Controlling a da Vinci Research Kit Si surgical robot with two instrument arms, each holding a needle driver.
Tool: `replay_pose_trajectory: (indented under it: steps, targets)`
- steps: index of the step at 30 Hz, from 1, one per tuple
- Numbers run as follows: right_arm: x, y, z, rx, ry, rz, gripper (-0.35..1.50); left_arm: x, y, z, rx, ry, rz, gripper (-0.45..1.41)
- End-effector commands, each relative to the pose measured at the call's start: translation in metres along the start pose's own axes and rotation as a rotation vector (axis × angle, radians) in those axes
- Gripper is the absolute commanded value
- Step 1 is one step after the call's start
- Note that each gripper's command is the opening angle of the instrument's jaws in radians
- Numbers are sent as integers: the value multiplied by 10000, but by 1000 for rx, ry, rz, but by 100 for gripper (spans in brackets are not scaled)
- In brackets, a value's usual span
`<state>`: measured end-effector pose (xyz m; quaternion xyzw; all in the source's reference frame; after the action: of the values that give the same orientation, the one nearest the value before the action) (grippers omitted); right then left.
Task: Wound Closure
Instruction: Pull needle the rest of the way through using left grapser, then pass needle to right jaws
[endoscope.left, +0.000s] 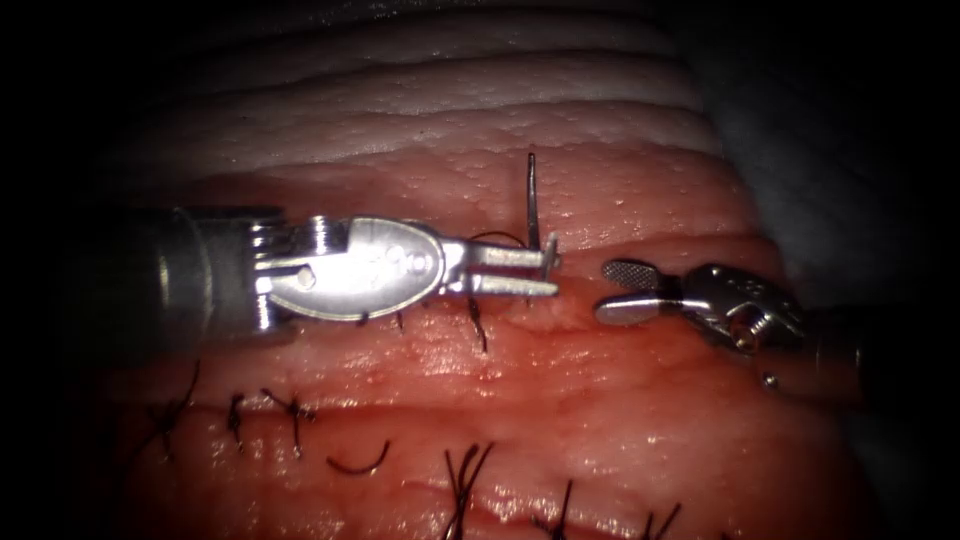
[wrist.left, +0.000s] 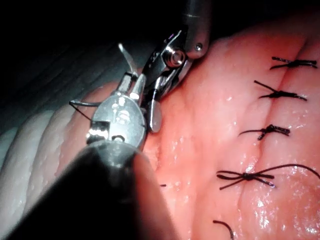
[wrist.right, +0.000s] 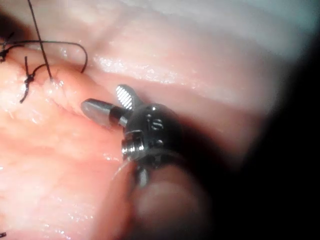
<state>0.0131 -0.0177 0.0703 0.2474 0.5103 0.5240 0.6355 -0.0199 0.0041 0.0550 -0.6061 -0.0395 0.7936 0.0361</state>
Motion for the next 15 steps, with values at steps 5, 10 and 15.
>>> replay_pose_trajectory:
  steps: [5,10,15]
  targets:
    - [-2,-5,6,3,-1,57,19,-2,-14,8,25,-3,46,-45]
    - [12,-14,2,0,-11,158,113,-14,-1,14,39,-2,104,-45]
    - [36,-32,-3,277,-19,486,91,-47,44,28,28,23,212,-45]
